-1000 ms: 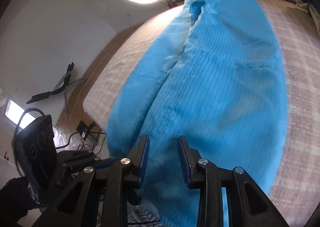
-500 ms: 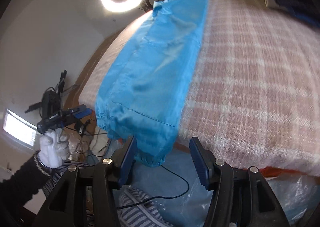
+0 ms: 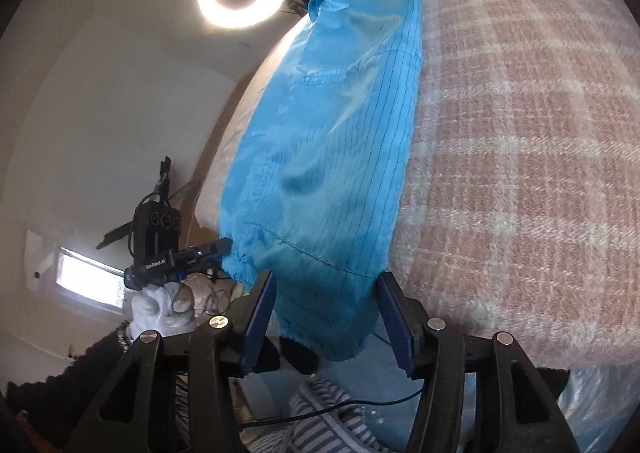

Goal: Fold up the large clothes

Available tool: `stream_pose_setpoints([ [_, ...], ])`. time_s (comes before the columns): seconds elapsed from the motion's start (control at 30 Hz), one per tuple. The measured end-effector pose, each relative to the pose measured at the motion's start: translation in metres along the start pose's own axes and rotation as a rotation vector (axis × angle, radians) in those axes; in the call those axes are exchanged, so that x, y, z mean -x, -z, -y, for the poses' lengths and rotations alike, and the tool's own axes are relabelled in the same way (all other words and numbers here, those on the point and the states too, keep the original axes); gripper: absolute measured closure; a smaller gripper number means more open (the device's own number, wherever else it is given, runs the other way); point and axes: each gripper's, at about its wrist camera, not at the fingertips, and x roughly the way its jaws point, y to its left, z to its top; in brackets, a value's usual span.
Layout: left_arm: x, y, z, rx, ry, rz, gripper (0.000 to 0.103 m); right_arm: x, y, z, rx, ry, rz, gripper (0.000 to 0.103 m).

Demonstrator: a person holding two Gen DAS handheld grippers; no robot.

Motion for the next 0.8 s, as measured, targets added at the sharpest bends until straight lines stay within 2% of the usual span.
stream_pose_setpoints([
  [0.27, 0.003, -0.001, -0.005, 0.009, 0.015, -0.001, 0.049, -0.029, -0.002, 0.010, -0.077, -0.072, -0.067, 0.049],
  [0.4, 0.005, -0.001, -0.002, -0.006, -0.011, 0.007, 0.066, -0.048, 0.004, 0.013, -0.070, -0.012, -0.113, 0.097],
  [0.5, 0.009, 0.000, -0.004, 0.009, 0.004, 0.016, 0.067, -0.047, 0.013, 0.004, 0.006, 0.036, -0.157, 0.101],
  [0.57, 0.009, 0.000, -0.004, -0.009, -0.018, 0.019, 0.067, -0.045, 0.017, -0.002, 0.052, 0.064, -0.163, 0.101],
  [0.63, 0.005, -0.001, -0.007, 0.004, -0.035, 0.006, 0.059, -0.047, 0.016, -0.001, 0.049, 0.059, -0.148, 0.101],
  [0.67, 0.004, -0.002, -0.010, 0.018, -0.033, 0.003, 0.058, -0.047, 0.015, -0.001, 0.049, 0.053, -0.143, 0.096],
  [0.73, 0.005, -0.004, -0.010, 0.028, -0.037, 0.015, 0.055, -0.044, 0.012, -0.004, 0.063, 0.053, -0.146, 0.075],
  [0.77, 0.007, -0.005, -0.011, 0.025, -0.038, 0.024, 0.055, -0.040, 0.010, -0.005, 0.058, 0.038, -0.129, 0.047],
  [0.8, 0.008, -0.005, -0.011, 0.025, -0.037, 0.028, 0.054, -0.030, 0.008, -0.003, 0.056, 0.017, -0.104, 0.038],
])
